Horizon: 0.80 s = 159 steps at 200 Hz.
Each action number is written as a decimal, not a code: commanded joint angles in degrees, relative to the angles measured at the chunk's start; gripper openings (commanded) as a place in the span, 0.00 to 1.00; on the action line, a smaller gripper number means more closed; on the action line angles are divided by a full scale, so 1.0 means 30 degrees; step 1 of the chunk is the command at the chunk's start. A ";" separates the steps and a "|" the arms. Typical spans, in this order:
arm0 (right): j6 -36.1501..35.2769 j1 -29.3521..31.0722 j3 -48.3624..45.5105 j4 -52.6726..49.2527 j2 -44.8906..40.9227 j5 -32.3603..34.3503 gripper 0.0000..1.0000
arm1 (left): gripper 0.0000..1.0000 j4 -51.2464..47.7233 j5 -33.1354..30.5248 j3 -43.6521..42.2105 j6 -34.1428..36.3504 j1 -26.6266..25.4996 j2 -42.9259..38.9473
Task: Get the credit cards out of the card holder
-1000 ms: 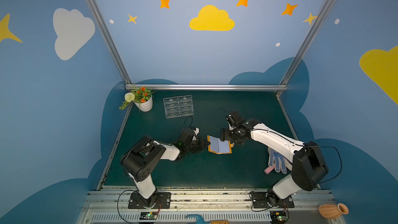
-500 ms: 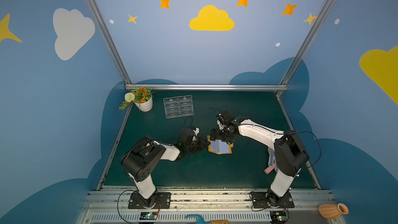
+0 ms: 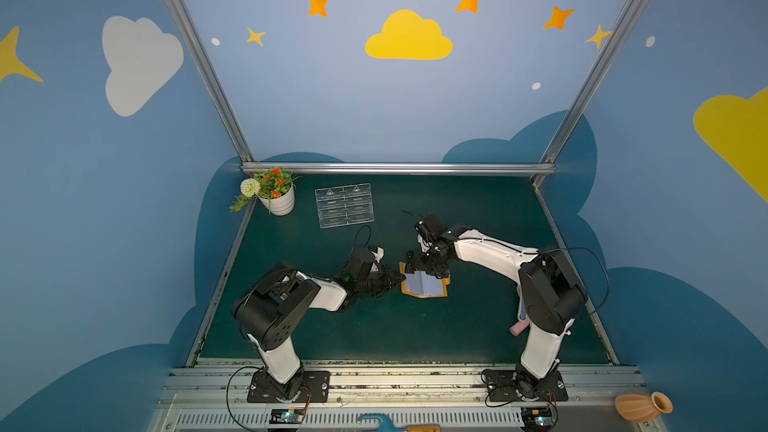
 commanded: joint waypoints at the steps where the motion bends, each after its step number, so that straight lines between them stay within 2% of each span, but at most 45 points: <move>1: -0.0196 0.0085 0.0367 -0.0446 0.0432 0.0289 0.85 | 0.04 0.0419 0.0086 -0.0130 0.0108 -0.0042 -0.0334; 86: -0.0168 -0.0097 0.0057 -0.1252 0.0708 0.1337 0.80 | 0.04 0.0154 -0.0105 -0.0262 0.0264 -0.0035 -0.0640; 159: -0.0022 -0.0246 -0.0333 -0.0970 0.0268 0.1367 0.75 | 0.04 0.0094 -0.0237 -0.0284 0.0267 -0.0019 -0.0527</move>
